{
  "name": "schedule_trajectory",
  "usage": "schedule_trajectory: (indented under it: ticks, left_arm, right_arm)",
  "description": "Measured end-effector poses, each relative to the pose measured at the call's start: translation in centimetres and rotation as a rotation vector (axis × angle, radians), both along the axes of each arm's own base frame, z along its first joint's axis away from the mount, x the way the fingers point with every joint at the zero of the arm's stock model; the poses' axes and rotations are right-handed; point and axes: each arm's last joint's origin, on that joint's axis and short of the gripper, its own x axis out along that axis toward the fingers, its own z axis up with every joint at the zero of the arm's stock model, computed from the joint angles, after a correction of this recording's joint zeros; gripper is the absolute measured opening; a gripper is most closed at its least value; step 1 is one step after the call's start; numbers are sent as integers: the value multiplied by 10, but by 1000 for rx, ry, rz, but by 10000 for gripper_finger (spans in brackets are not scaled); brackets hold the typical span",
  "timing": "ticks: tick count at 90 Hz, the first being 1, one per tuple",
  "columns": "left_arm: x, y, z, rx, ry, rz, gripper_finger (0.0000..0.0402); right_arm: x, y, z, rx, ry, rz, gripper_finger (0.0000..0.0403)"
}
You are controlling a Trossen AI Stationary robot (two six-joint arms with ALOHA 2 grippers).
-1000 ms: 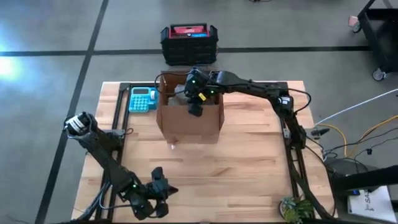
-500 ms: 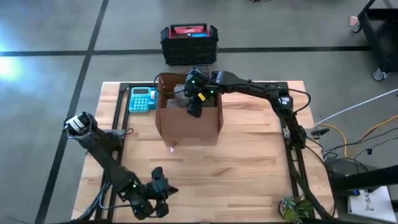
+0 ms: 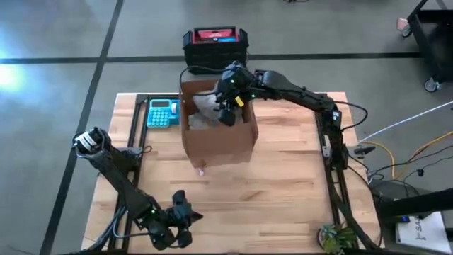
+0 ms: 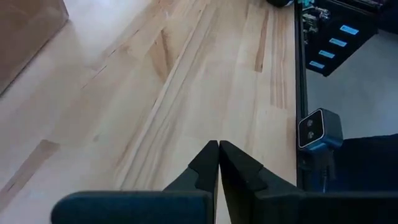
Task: Wrap mug
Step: Return to Home Position
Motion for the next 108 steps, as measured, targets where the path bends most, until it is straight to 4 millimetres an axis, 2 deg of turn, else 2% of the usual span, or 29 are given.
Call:
schedule_trajectory:
  ticks: [10, 24, 37, 48, 59, 70, 91, 108]
  left_arm:
    - [0, 0, 0, 0, 0, 0, 0]
    - [0, 0, 1, 26, -18, 10, 0]
    - [-1, 2, 3, 59, -18, -7, 0]
    - [-1, 13, 11, 116, -1, -15, 0]
    - [-7, 32, 24, 157, -3, 0, 0]
    - [-23, 52, 30, 143, -54, -6, 0]
    - [-52, 101, 16, 59, -245, -24, 0]
    - [-64, 144, -1, 12, -409, -45, 0]
  right_arm:
    - [-19, 7, 26, -19, -37, 12, 141]
    - [-46, 22, 54, -30, -61, 47, 142]
    - [-76, 36, 70, -22, -38, 86, 118]
    - [-95, 46, 70, -25, -15, 102, 84]
    - [-112, 57, 59, -23, -3, 127, 42]
    - [-129, 67, 38, -25, -18, 148, 7]
    - [-159, 87, -11, 35, -235, 249, 8]
    - [-173, 93, -66, 130, -405, 300, 2]
